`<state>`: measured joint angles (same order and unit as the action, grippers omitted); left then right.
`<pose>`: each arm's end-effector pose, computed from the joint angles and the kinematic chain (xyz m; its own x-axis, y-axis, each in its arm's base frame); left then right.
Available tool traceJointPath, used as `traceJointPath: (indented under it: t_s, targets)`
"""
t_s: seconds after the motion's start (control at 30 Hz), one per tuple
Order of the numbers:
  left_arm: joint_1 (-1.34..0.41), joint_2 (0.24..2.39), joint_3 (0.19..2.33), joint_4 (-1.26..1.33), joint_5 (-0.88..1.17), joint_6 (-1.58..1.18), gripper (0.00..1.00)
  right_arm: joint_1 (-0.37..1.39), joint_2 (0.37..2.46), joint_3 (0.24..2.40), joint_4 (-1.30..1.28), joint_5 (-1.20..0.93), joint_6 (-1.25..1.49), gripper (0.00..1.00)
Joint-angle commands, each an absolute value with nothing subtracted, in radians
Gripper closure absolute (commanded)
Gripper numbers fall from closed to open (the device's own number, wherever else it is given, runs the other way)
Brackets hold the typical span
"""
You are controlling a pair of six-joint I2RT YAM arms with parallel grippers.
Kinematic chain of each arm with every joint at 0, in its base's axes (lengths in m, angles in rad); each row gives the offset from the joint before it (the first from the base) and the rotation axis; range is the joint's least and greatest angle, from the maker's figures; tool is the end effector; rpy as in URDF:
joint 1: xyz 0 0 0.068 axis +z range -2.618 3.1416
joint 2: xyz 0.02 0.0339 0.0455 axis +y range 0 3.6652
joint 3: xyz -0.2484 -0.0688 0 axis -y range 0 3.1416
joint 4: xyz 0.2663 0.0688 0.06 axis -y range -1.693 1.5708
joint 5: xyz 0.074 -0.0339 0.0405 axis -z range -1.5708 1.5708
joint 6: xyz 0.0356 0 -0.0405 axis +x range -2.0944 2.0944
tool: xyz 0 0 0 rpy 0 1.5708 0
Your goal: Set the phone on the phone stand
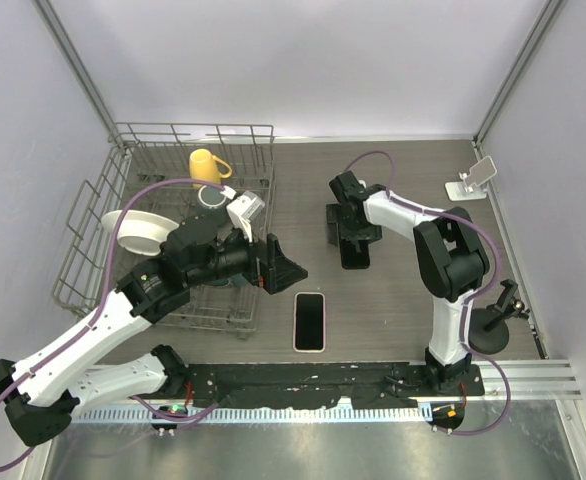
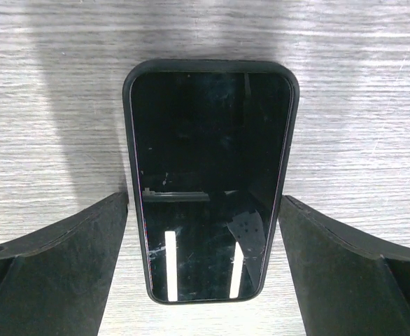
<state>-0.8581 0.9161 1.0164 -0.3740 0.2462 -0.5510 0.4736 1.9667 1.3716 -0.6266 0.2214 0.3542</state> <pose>0.1453 -0.1813 0.3676 -0.6151 -0.0648 -0.7858 0.6634 0.4961 -0.5602 0.3659 0.1787 0.1409 -0.9155 -0.0890 -0.3924 -0.0646 0.9951 -0.0749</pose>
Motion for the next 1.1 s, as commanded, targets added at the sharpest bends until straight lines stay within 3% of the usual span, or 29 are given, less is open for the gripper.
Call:
traceJointPath:
  t_s: [0.0,0.13,0.23,0.37,0.47,0.5,0.57,0.6,0.63,0.87,1.07]
  targets:
    - [-0.862,0.908,1.017,-0.333,0.241,-0.551,0.04,0.468,2.006,1.393,-0.600,0.232,0.342,0.07]
    - [-0.862,0.899,1.014,-0.342,0.229,-0.548,0.04,0.468,2.003,1.361,-0.598,0.239,0.351,0.15]
    - [-0.862,0.899,1.014,-0.341,0.232,-0.549,0.04,0.466,2.003,1.338,-0.595,0.239,0.359,0.27]
    - [-0.862,0.907,1.023,-0.342,0.241,-0.551,0.04,0.462,2.006,1.322,-0.584,0.241,0.368,0.36]
    - [-0.862,0.907,1.025,-0.339,0.242,-0.554,0.04,0.463,2.002,1.318,-0.574,0.248,0.356,0.56]
    - [-0.862,0.908,1.025,-0.339,0.239,-0.554,0.04,0.463,1.994,1.312,-0.549,0.247,0.347,0.68]
    - [-0.864,0.910,1.029,-0.341,0.236,-0.554,0.04,0.463,1.958,1.301,-0.517,0.242,0.312,0.78]
    - [-0.862,0.913,1.034,-0.341,0.235,-0.554,0.04,0.463,1.938,1.289,-0.485,0.245,0.301,0.94]
    - [-0.862,0.916,1.037,-0.339,0.233,-0.552,0.04,0.463,1.919,1.284,-0.470,0.245,0.273,0.99]
    - [-0.862,0.946,1.094,-0.428,0.135,-0.463,0.04,0.474,1.680,1.143,-0.253,0.216,0.175,0.99]
    - [-0.842,0.982,1.138,-0.462,0.083,-0.495,0.02,0.476,1.448,0.898,-0.005,0.114,0.127,0.99]
